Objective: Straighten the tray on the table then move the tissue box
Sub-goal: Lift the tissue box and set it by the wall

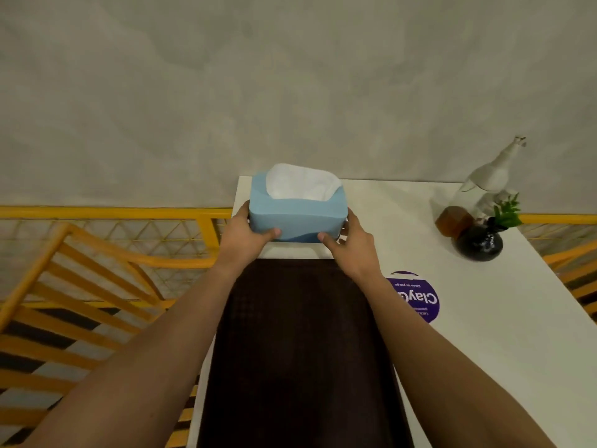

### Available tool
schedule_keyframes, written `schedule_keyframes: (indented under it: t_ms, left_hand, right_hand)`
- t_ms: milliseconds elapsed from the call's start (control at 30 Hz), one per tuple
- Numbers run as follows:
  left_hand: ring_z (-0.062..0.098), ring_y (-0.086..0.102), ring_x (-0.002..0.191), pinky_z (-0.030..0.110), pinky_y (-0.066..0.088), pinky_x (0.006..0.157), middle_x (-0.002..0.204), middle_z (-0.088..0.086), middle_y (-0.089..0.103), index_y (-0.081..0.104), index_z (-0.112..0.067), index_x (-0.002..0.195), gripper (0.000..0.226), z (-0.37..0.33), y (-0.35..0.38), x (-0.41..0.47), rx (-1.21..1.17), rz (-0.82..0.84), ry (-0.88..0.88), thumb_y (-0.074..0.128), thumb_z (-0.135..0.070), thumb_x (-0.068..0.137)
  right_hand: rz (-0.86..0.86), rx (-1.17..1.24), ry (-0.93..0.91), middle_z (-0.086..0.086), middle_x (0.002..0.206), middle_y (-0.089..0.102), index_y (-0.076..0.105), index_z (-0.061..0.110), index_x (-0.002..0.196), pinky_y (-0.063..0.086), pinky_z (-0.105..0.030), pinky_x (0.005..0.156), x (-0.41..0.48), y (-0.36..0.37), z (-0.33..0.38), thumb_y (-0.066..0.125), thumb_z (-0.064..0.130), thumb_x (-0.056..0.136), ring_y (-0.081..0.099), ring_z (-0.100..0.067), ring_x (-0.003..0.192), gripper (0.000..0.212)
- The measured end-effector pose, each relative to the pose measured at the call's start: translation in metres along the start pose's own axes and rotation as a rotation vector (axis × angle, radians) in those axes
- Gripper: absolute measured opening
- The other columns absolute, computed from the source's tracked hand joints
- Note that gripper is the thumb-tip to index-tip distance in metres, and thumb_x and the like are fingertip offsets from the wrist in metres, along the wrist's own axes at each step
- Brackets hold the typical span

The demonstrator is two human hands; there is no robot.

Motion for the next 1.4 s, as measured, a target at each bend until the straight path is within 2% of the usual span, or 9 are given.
schedule_keyframes:
  t_ms: [167, 400, 667, 733, 767, 867, 1100, 1267, 1400]
  left_hand:
    - [0.011, 0.056, 0.101, 0.003, 0.043, 0.06, 0.122, -0.003, 0.064, 0.053, -0.021, 0.14, 0.075, 0.034, -0.027, 0.008, 0.03, 0.006, -0.015, 0.087, -0.031, 0.075]
    - [0.016, 0.057, 0.114, 0.007, 0.042, 0.07, 0.125, -0.006, 0.061, 0.045, -0.024, 0.145, 0.079, 0.07, -0.025, 0.021, 0.019, 0.053, -0.048, 0.085, -0.034, 0.077]
    - [0.013, 0.056, 0.116, 0.001, 0.038, 0.065, 0.13, -0.008, 0.061, 0.04, -0.029, 0.15, 0.084, 0.09, -0.019, 0.04, 0.074, 0.02, -0.021, 0.08, -0.048, 0.079]
    - [0.015, 0.057, 0.119, 0.009, 0.047, 0.078, 0.131, -0.01, 0.06, 0.033, -0.029, 0.154, 0.089, 0.093, -0.016, 0.049, 0.066, 0.04, -0.022, 0.08, -0.045, 0.08]
    - [0.02, 0.057, 0.123, 0.022, 0.052, 0.087, 0.134, -0.006, 0.061, 0.029, -0.029, 0.156, 0.092, 0.095, -0.013, 0.055, 0.078, 0.052, -0.028, 0.081, -0.042, 0.08]
    - [0.03, 0.057, 0.127, 0.042, 0.05, 0.098, 0.138, 0.005, 0.062, 0.024, -0.025, 0.158, 0.095, 0.097, -0.008, 0.075, 0.139, 0.051, -0.04, 0.081, -0.031, 0.082]
    - [0.033, 0.06, 0.123, 0.045, 0.05, 0.098, 0.138, 0.009, 0.062, 0.024, -0.025, 0.159, 0.091, 0.103, -0.008, 0.121, 0.169, 0.045, -0.025, 0.078, -0.026, 0.086]
    - [0.034, 0.062, 0.121, 0.043, 0.05, 0.096, 0.134, 0.01, 0.065, 0.028, -0.023, 0.157, 0.088, 0.106, -0.005, 0.147, 0.185, 0.028, -0.027, 0.079, -0.024, 0.084]
    - [0.034, 0.062, 0.121, 0.044, 0.051, 0.097, 0.133, 0.012, 0.066, 0.023, -0.021, 0.159, 0.097, 0.112, -0.003, 0.161, 0.158, 0.016, -0.063, 0.082, -0.027, 0.082]
  right_hand:
    - [0.037, -0.032, 0.054, -0.006, 0.136, 0.063, 0.042, 0.02, 0.147, 0.048, -0.032, 0.092, 0.0, 0.037, 0.009, 0.074, 0.044, 0.089, 0.063, -0.029, 0.118, 0.07]
    - [0.091, -0.055, 0.101, -0.005, 0.136, 0.062, 0.04, 0.021, 0.147, 0.05, -0.034, 0.093, 0.008, 0.064, 0.001, 0.072, 0.047, 0.089, 0.062, -0.028, 0.119, 0.071]
    - [0.089, -0.101, 0.089, -0.001, 0.129, 0.066, 0.046, 0.022, 0.143, 0.043, -0.016, 0.08, 0.03, 0.076, -0.009, 0.073, 0.048, 0.088, 0.064, -0.024, 0.111, 0.067]
    - [0.087, -0.112, 0.088, 0.0, 0.127, 0.067, 0.049, 0.021, 0.141, 0.038, -0.007, 0.072, 0.041, 0.078, -0.011, 0.074, 0.045, 0.087, 0.065, -0.023, 0.109, 0.064]
    - [0.087, -0.115, 0.09, 0.0, 0.126, 0.067, 0.05, 0.02, 0.14, 0.037, -0.006, 0.07, 0.047, 0.079, -0.013, 0.075, 0.044, 0.087, 0.065, -0.022, 0.109, 0.064]
    - [0.094, -0.13, 0.1, -0.002, 0.127, 0.067, 0.05, 0.019, 0.14, 0.04, -0.013, 0.075, 0.069, 0.082, -0.016, 0.076, 0.042, 0.087, 0.065, -0.024, 0.11, 0.064]
    - [0.124, -0.256, 0.067, -0.009, 0.121, 0.069, 0.054, 0.012, 0.134, 0.042, -0.028, 0.075, 0.115, 0.093, -0.024, 0.07, 0.039, 0.092, 0.065, -0.03, 0.103, 0.053]
    - [0.138, -0.296, 0.064, -0.008, 0.115, 0.071, 0.057, 0.013, 0.13, 0.041, -0.027, 0.068, 0.143, 0.1, -0.034, 0.067, 0.042, 0.094, 0.057, -0.018, 0.083, 0.048]
    - [0.128, -0.31, 0.044, -0.007, 0.11, 0.071, 0.061, 0.016, 0.121, 0.05, -0.035, 0.072, 0.16, 0.104, -0.043, 0.064, 0.046, 0.093, 0.061, -0.023, 0.086, 0.041]
Point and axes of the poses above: each hand's wrist, its own x-axis towards the middle knuckle, its own y-axis out of the palm, z = x × y, the point moved 4 cm from there along x, towards the middle knuckle
